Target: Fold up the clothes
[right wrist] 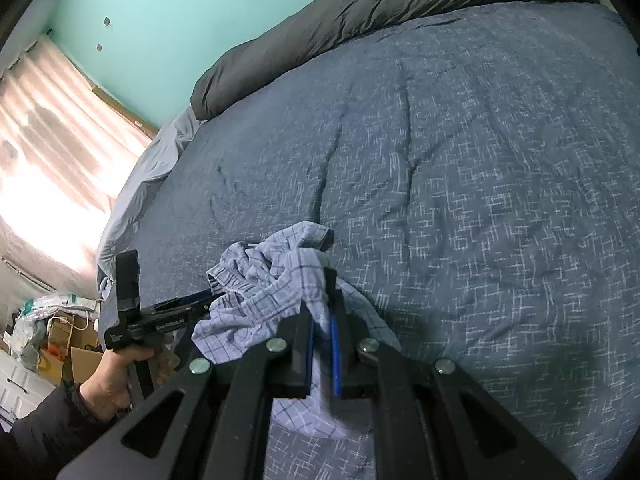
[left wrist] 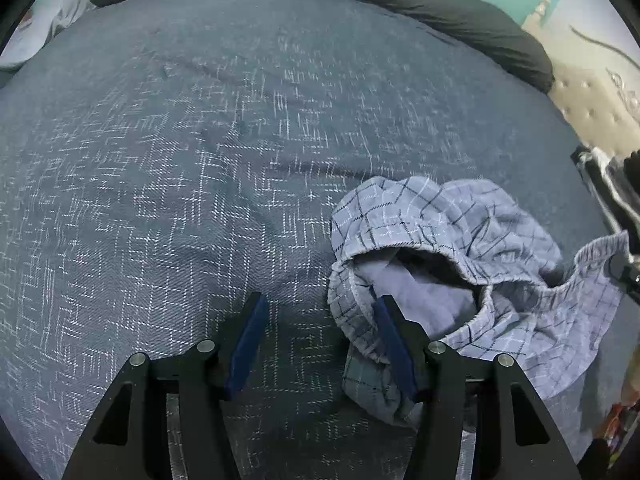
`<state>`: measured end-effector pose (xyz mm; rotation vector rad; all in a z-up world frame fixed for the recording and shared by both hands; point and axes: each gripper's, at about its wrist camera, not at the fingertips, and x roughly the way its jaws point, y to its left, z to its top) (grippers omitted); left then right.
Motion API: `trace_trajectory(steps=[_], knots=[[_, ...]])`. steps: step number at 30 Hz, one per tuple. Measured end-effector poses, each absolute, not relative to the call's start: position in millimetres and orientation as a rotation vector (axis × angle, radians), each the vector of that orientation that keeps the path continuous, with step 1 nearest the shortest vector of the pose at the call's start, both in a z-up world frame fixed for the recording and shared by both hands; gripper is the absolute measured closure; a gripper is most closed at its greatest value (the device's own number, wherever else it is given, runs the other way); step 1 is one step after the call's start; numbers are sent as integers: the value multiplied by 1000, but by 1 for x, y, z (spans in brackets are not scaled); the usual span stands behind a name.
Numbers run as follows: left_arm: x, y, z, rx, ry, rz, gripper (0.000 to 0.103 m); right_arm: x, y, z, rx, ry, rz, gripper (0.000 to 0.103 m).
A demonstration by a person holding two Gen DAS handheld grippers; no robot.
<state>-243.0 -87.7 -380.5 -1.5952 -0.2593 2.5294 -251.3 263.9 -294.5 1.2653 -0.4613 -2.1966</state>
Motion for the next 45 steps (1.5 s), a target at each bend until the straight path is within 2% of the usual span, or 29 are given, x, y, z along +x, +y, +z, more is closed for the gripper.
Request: trace_trajectory(steps=[1,6,10,11,13,14,15,16,17,19,22,26,33,37,42,44,45], knots=[[-244,-86,-382,-1603,-254,2520,35,-251,264,-295,1265,-461,-2196,95],[-246,-87,-386,-1610,-277,2504,28,-253,265,-295,1265,-467,-2195,95],[-248,-88,-385,-1595,-291,2509,32,-252,266,-296,1264,-468,-2197,95],[-248,-88,-384,-1594,-290,2516,35,-252,266,-297,1265,-470,-2197,95],[-246,-89,-382,-1589,-300,2523,50,-252,267,-298,1267,-472,-2198,95],[-246,-90,-381,-1585,-307,2527,51,-252,267,-298,1269,-474,-2199,95],[-245,-90,-379,-1578,-303,2530,57,-252,267,-299,1270,-476,-2199,95],[-244,-89,-377,-1568,-290,2533,68,-251,267,-300,1270,-478,-2198,95],[-243,-87,-375,-1558,-278,2536,73,-251,267,-300,1270,-477,-2199,95],[-239,-84,-368,-1528,-246,2546,91,-250,267,-300,1269,-475,-2200,95],[-233,-81,-356,-1475,-218,2564,99,-250,267,-299,1269,-475,-2201,95],[-233,-83,-344,-1441,-207,2565,100,-249,269,-296,1268,-470,-2198,95],[-236,-93,-314,-1377,-199,2587,100,-239,259,-287,1261,-319,-2222,95],[-243,-103,-285,-1337,-190,2622,100,-235,247,-281,1228,-302,-2179,95],[-268,-127,-282,-1423,-356,2601,98,-232,218,-286,1254,-239,-2083,95],[-268,-127,-284,-1447,-313,2609,92,-228,206,-290,1271,-197,-2051,90],[-266,-127,-284,-1441,-300,2605,79,-224,200,-292,1280,-178,-2026,86]])
